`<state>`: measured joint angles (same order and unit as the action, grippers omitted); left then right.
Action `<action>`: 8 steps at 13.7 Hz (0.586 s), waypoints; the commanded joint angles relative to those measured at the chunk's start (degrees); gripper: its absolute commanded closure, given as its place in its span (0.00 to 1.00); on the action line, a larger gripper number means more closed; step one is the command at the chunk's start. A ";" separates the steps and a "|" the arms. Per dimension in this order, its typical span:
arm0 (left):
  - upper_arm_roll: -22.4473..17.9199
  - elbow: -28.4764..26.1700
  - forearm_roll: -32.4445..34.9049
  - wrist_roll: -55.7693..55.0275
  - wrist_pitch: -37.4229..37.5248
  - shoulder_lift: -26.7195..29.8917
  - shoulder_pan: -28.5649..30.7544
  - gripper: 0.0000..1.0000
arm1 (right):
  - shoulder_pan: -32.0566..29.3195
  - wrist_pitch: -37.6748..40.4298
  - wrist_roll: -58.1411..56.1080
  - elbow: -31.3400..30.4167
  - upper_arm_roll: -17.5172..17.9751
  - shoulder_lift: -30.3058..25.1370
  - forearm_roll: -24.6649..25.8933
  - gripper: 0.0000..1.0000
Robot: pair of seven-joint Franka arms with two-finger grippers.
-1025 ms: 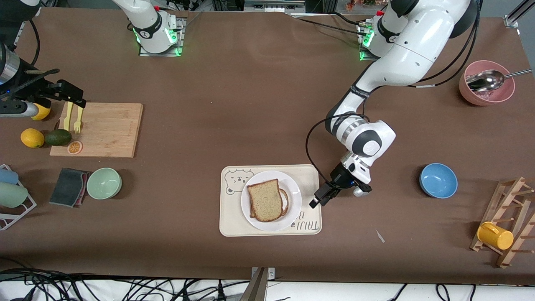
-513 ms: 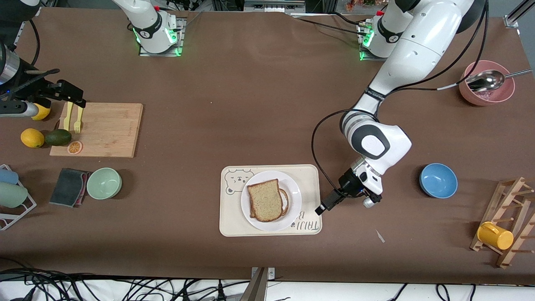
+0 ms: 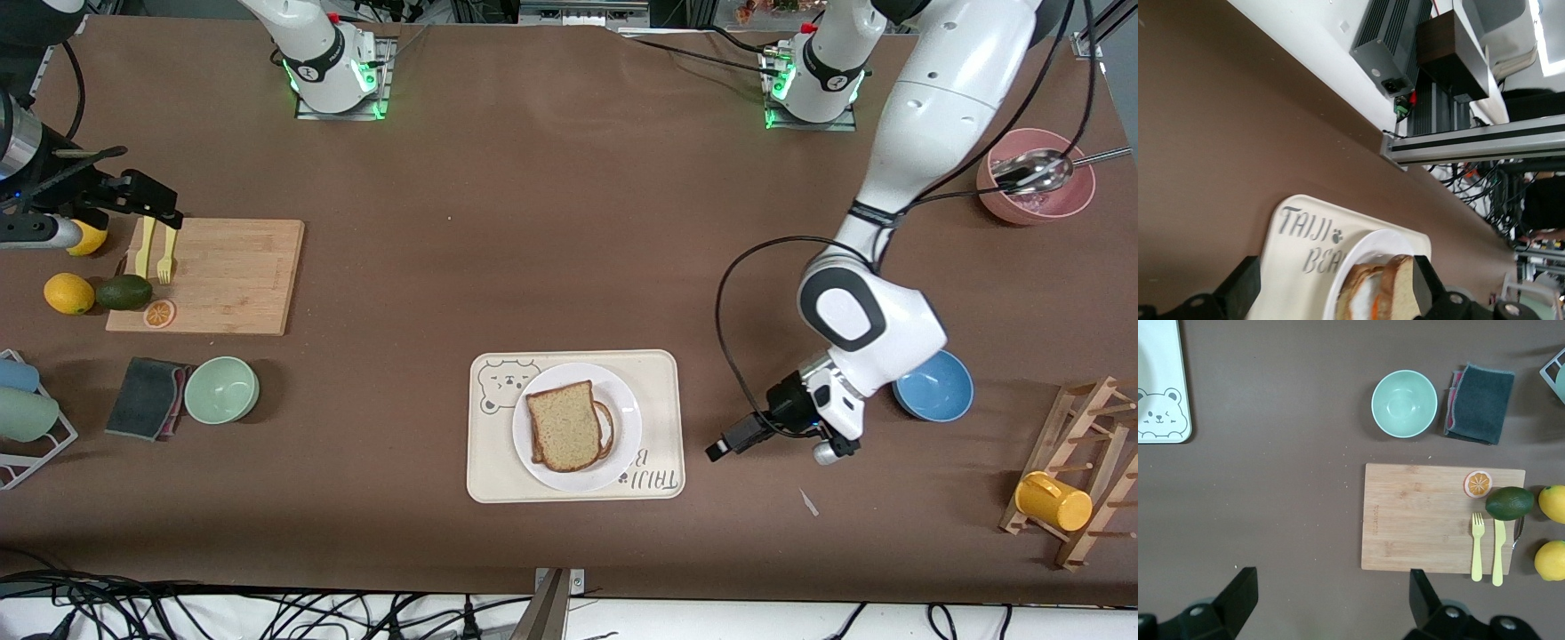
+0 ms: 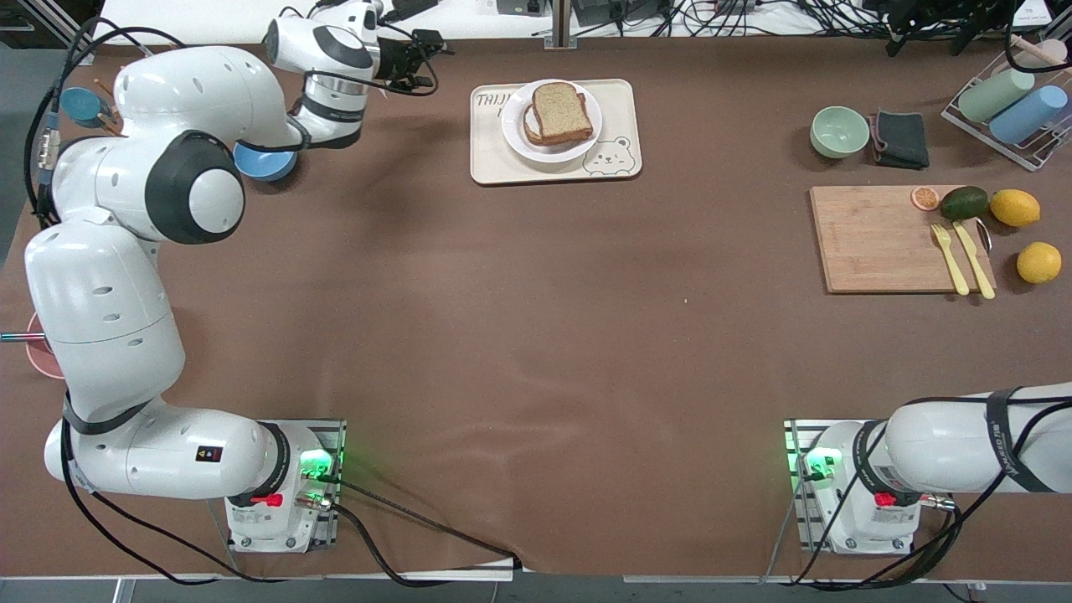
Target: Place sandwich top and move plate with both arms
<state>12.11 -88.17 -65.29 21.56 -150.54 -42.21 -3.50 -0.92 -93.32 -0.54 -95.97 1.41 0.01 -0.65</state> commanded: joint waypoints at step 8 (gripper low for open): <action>-15.70 -4.12 41.67 -18.37 29.31 15.30 0.69 0.00 | -0.66 0.59 -0.43 -0.19 0.26 -0.80 -0.84 0.00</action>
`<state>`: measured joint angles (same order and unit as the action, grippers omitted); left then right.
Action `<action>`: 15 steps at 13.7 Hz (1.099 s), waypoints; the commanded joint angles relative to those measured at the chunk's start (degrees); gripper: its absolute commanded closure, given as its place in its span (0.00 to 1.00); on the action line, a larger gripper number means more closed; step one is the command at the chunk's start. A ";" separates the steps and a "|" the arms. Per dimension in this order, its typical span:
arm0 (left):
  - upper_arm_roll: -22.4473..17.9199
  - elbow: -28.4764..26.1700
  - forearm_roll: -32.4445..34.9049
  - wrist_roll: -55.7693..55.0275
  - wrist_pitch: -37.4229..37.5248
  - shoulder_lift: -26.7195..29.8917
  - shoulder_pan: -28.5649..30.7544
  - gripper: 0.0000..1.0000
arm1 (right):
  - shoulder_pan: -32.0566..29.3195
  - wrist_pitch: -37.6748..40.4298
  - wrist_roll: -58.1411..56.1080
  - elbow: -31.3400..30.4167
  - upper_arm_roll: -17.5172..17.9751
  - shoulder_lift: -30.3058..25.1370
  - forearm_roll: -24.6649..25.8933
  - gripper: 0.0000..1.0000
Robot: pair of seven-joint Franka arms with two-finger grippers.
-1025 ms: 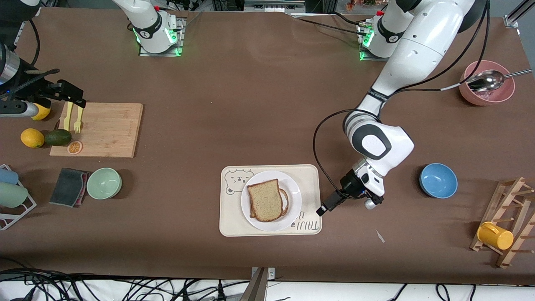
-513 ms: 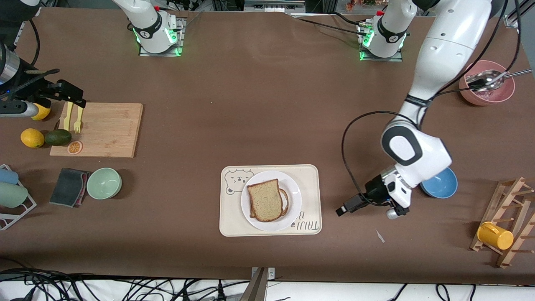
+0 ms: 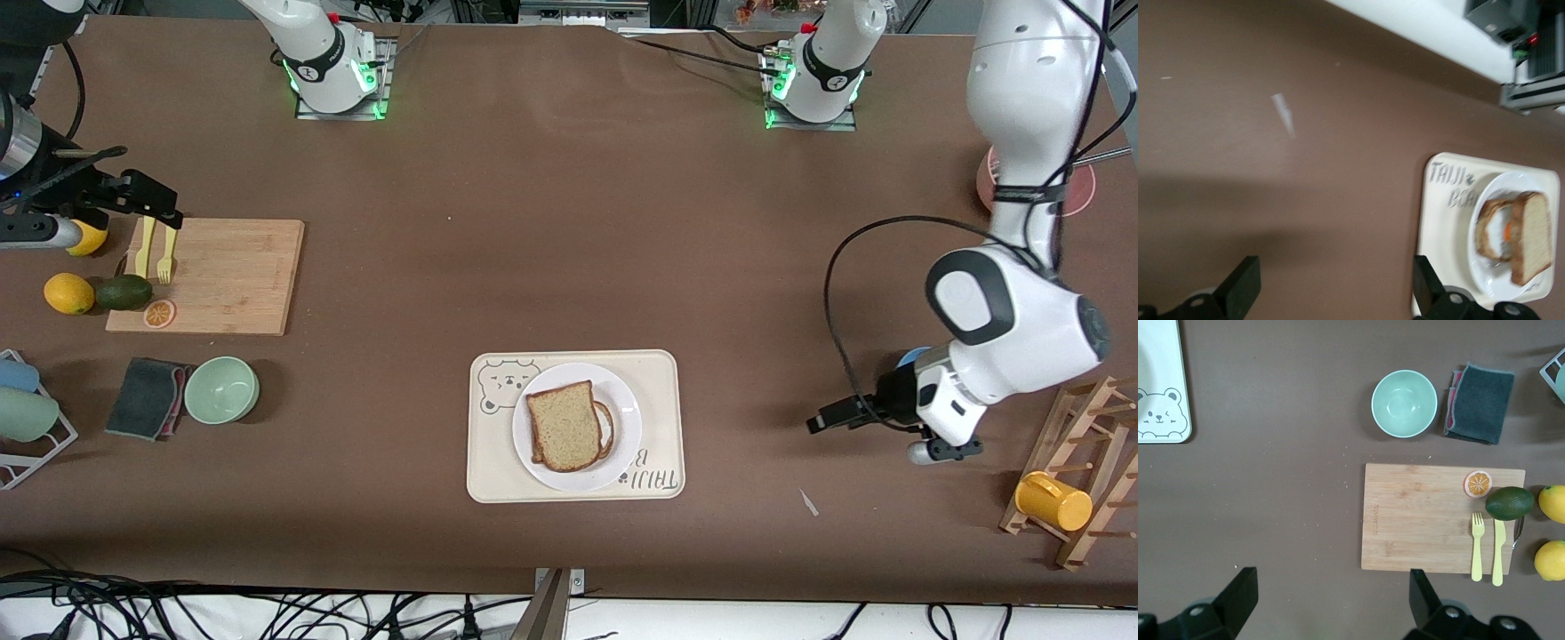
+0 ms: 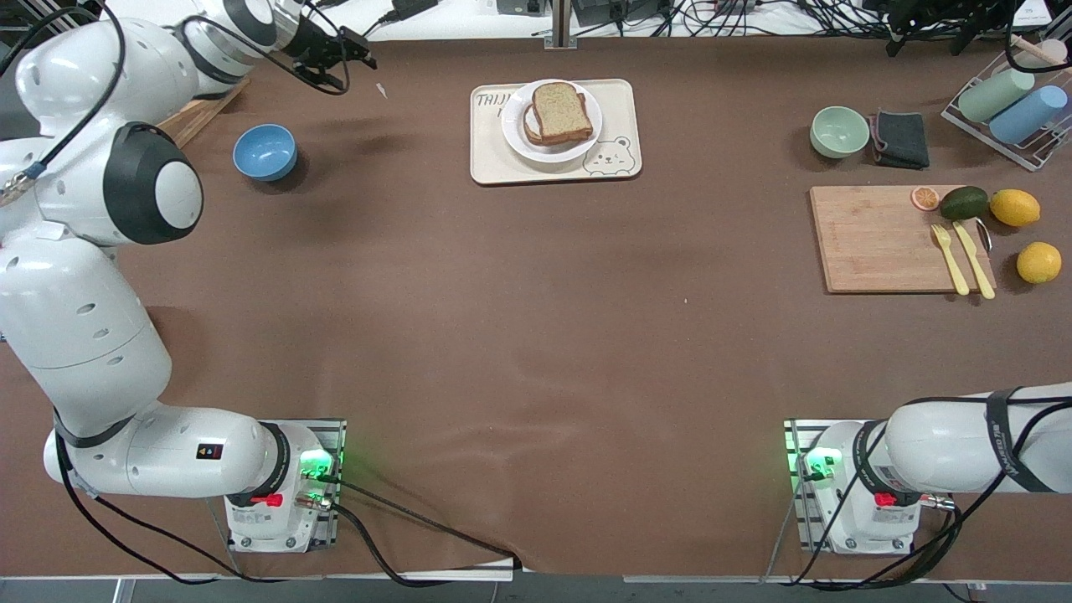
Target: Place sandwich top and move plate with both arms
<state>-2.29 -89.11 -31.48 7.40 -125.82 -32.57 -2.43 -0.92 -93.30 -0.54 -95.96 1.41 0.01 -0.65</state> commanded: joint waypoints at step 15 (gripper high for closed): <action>-1.23 -3.00 32.62 -12.59 32.13 31.50 1.73 0.00 | -0.66 0.49 -0.43 -0.19 0.35 -0.80 -0.84 0.00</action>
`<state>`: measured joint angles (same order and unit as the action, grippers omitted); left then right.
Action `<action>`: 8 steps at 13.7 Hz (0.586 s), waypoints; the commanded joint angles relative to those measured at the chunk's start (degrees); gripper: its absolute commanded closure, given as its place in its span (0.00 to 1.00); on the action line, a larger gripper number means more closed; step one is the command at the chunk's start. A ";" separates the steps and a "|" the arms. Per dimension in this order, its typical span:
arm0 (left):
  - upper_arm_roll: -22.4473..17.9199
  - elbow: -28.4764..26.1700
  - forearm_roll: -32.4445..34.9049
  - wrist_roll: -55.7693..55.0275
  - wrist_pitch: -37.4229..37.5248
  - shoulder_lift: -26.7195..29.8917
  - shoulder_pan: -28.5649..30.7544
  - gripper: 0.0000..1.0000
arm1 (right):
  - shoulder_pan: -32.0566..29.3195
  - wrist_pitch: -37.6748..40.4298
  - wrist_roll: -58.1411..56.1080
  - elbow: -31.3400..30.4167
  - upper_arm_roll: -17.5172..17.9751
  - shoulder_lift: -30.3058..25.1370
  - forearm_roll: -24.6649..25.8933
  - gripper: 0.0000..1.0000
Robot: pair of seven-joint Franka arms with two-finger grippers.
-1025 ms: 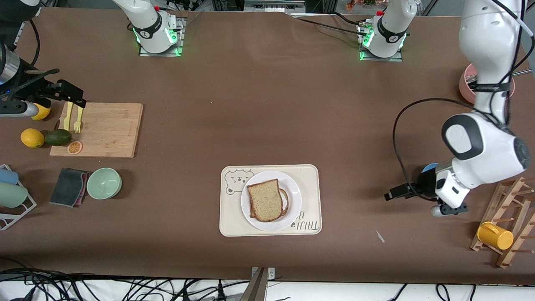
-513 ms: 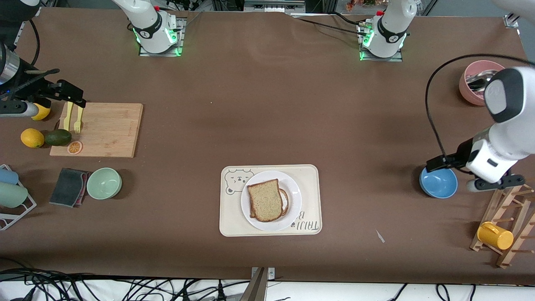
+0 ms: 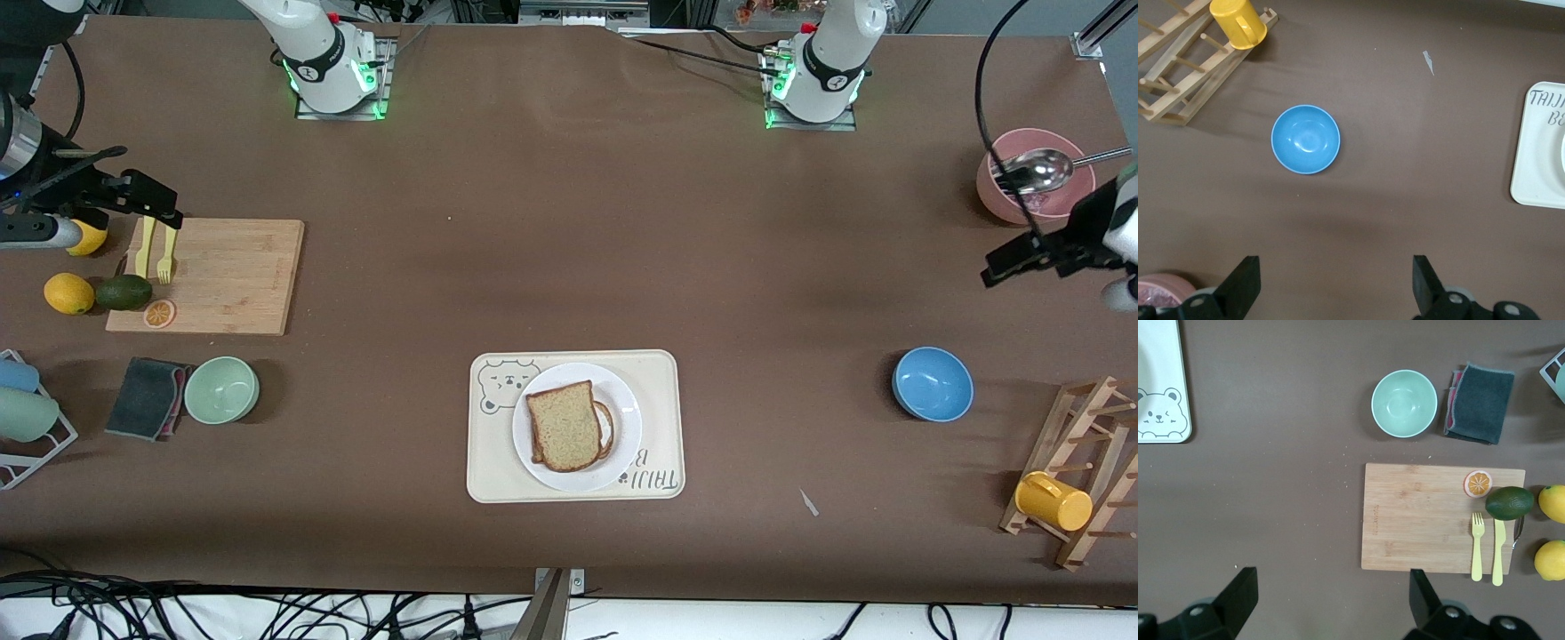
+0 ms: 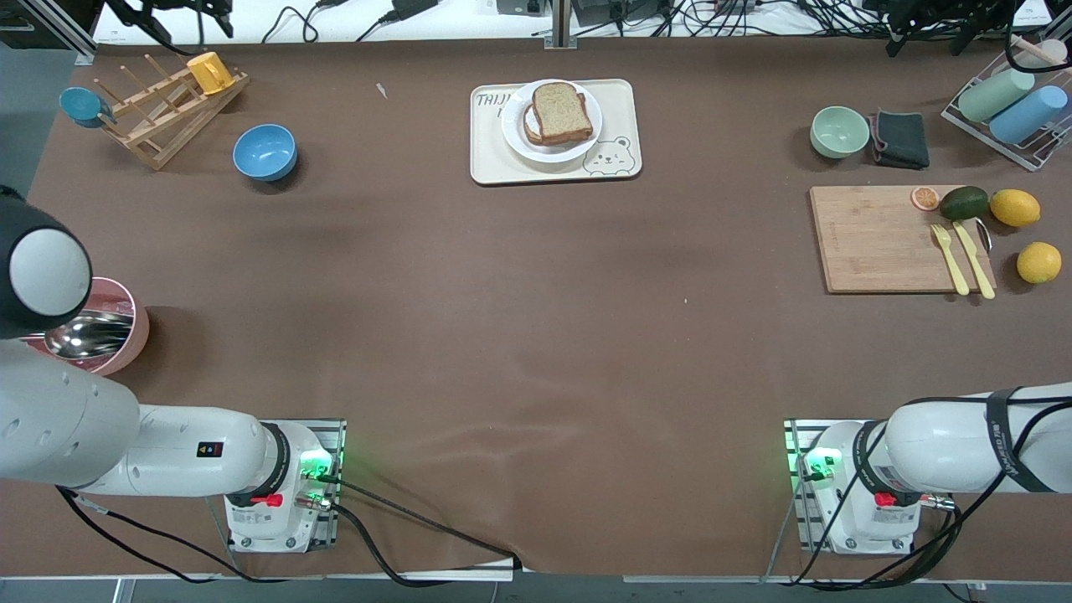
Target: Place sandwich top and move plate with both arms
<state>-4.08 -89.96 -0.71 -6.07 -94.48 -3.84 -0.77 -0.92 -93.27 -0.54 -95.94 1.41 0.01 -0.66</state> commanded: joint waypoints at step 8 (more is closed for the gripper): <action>2.50 -2.32 1.94 0.88 2.37 2.87 -0.02 0.00 | -0.66 0.55 -0.51 -0.21 0.35 -0.89 -0.84 0.00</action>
